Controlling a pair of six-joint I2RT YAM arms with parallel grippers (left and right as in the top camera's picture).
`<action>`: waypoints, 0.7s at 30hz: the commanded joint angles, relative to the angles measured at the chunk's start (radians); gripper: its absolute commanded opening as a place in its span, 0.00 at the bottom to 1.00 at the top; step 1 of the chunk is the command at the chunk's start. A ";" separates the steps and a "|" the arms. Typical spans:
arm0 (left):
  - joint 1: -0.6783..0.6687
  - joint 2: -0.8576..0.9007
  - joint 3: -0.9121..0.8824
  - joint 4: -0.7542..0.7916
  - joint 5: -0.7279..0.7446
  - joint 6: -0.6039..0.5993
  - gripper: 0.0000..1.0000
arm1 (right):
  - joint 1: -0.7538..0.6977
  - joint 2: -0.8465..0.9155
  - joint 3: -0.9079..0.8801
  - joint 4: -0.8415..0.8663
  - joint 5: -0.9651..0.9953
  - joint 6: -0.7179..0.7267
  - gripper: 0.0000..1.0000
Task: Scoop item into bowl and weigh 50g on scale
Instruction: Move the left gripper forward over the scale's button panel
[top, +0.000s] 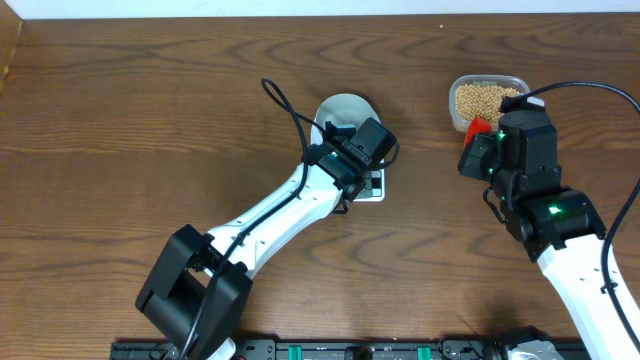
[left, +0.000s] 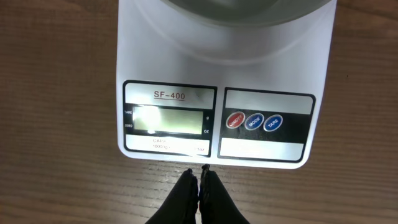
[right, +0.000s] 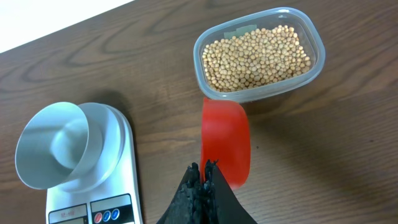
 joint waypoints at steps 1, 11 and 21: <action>-0.002 0.026 -0.009 0.016 -0.027 0.017 0.07 | -0.007 0.002 0.011 -0.002 0.016 0.011 0.01; -0.026 0.036 -0.009 -0.003 -0.085 0.053 0.07 | -0.007 0.002 0.011 -0.011 0.016 0.011 0.01; -0.039 0.050 -0.009 0.012 -0.088 0.082 0.07 | -0.007 0.002 0.011 -0.017 0.015 0.011 0.01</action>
